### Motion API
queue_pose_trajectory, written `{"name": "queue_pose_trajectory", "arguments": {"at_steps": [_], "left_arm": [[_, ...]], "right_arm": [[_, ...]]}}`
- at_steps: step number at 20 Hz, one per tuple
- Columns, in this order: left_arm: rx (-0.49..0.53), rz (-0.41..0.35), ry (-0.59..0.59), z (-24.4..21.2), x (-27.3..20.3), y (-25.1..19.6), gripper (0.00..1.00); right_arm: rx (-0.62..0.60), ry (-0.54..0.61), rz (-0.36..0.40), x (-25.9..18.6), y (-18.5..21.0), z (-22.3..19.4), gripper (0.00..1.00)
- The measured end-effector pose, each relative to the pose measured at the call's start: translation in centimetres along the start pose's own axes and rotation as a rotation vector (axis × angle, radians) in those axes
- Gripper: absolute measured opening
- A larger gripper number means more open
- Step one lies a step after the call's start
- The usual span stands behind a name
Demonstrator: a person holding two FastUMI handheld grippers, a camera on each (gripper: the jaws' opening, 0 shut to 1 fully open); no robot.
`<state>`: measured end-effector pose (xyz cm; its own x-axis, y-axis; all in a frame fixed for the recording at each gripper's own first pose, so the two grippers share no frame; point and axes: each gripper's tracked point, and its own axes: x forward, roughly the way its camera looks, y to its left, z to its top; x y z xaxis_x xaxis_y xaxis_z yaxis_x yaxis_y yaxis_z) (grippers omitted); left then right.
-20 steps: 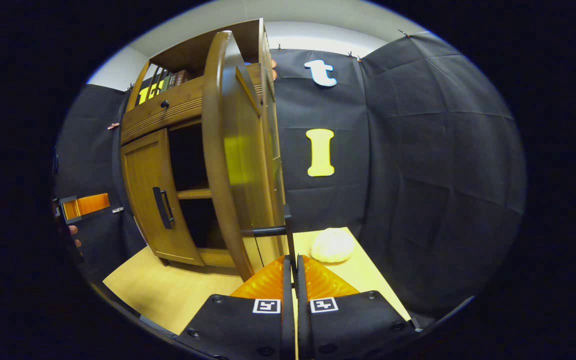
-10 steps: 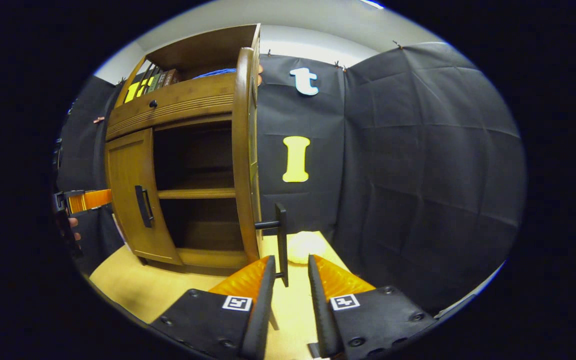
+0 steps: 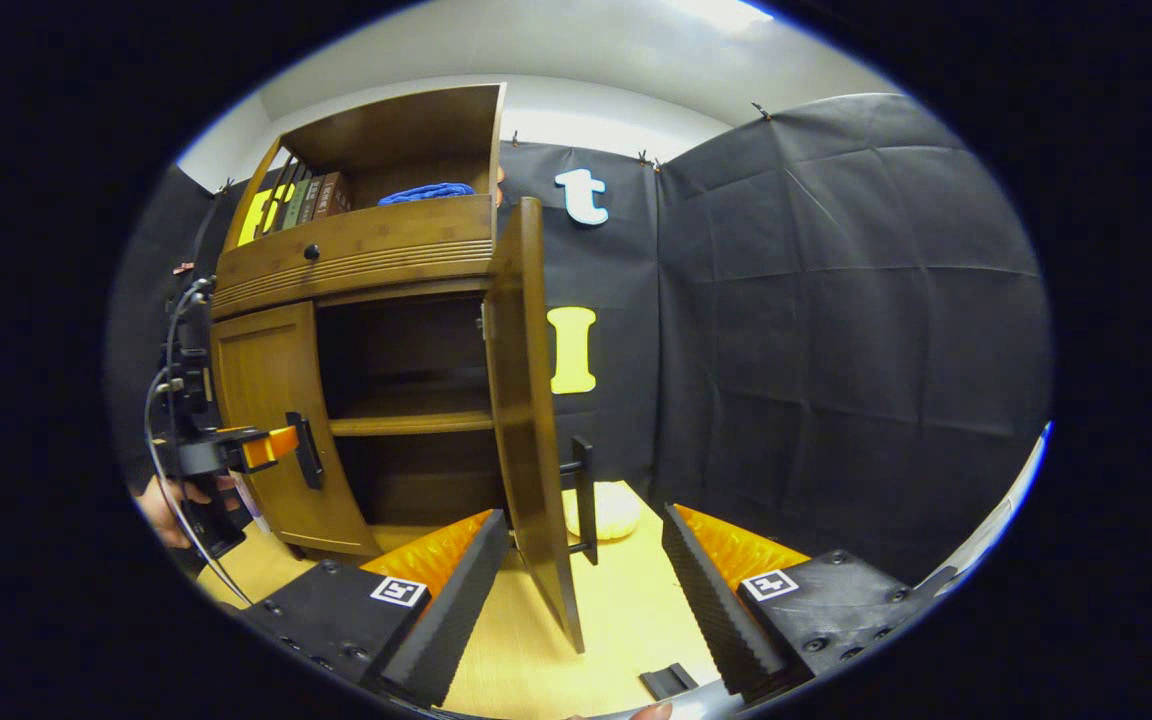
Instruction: Open the right door of the double-door shoe cabinet with the right hand, and open the left door with the left hand.
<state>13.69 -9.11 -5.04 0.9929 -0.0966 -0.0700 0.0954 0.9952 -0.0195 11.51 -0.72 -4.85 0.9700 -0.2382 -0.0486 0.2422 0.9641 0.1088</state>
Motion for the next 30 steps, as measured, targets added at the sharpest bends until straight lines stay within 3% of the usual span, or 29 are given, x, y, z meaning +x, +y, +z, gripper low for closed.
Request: {"name": "queue_pose_trajectory", "arguments": {"at_steps": [9, 11, 15, 16, 23, 24, 30], "left_arm": [[0.018, 0.045, 0.035, -2.1, 7.0, 2.0, 0.77], [0.019, 0.038, 0.049, -2.5, 7.7, 1.8, 0.69], [0.005, 0.032, 0.062, -2.9, 7.8, 1.3, 0.39], [0.008, 0.031, 0.066, -2.9, 7.8, 1.3, 0.35], [0.001, 0.016, 0.084, -3.2, 6.0, 1.5, 0.32], [-0.001, 0.014, 0.085, -3.2, 5.5, 1.6, 0.31], [-0.004, 0.001, 0.088, -3.8, 0.2, 2.7, 0.31]], "right_arm": [[-0.017, 0.011, 0.071, -1.2, 4.5, 0.0, 0.98], [-0.025, 0.01, 0.079, -1.3, 4.9, 0.1, 0.98], [-0.036, 0.009, 0.08, -1.3, 5.0, 0.1, 0.98], [-0.036, 0.007, 0.079, -1.2, 5.1, 0.2, 0.98], [-0.038, -0.006, 0.11, -0.5, 6.9, 0.5, 1.0], [-0.04, -0.006, 0.116, -0.5, 7.2, 0.4, 0.96], [-0.039, 0.002, 0.17, 0.0, 9.8, -0.3, 0.98]]}}
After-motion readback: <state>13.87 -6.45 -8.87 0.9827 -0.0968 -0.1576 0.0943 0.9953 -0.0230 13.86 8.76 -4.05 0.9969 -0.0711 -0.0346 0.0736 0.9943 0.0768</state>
